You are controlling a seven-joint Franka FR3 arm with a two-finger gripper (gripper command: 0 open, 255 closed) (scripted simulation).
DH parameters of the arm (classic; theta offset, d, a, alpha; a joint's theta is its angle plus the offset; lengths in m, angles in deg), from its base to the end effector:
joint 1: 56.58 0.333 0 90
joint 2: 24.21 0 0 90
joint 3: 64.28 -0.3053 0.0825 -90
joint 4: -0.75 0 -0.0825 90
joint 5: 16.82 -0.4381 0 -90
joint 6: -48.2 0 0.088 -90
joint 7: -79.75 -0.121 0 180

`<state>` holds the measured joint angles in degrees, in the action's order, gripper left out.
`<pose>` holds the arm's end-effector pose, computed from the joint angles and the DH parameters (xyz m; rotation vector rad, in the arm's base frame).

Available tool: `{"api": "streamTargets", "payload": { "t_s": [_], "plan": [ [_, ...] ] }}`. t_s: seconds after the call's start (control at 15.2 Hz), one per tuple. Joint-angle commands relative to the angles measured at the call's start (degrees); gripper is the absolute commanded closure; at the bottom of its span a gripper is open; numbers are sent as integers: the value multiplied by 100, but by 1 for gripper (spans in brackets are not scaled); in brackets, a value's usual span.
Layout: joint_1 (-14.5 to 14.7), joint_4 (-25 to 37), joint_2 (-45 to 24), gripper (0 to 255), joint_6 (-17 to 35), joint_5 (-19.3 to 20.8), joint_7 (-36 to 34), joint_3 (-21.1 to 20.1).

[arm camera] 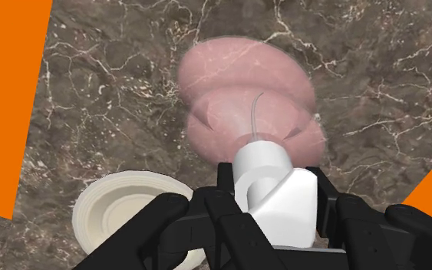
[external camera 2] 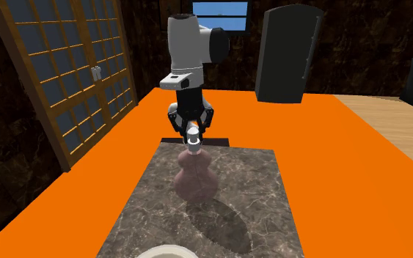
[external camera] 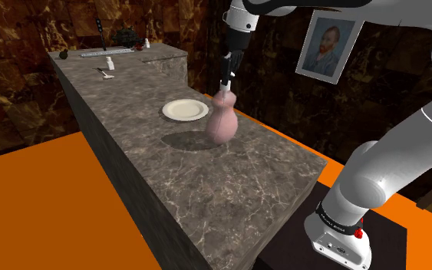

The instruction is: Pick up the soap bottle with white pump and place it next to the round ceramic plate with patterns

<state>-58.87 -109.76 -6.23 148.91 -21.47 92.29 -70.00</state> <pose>0.5286 0.0458 0.6039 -3.0678 -0.4114 -0.2247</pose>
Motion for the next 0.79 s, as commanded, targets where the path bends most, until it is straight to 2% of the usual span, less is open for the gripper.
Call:
{"api": "streamTargets", "payload": {
  "t_s": [0.0, 0.13, 0.2, 0.53, 0.73],
  "plan": [
    [0, 0, 5, 255, 5, 0, 0, 0],
    [0, 0, 5, 255, 5, 0, 0, 0],
    [0, -1, 5, 0, 5, 0, 0, 0],
    [0, 0, 5, 0, 5, 0, 0, 0],
    [-13, 633, -47, 0, -577, 14, -10, 27]
  ]
}}
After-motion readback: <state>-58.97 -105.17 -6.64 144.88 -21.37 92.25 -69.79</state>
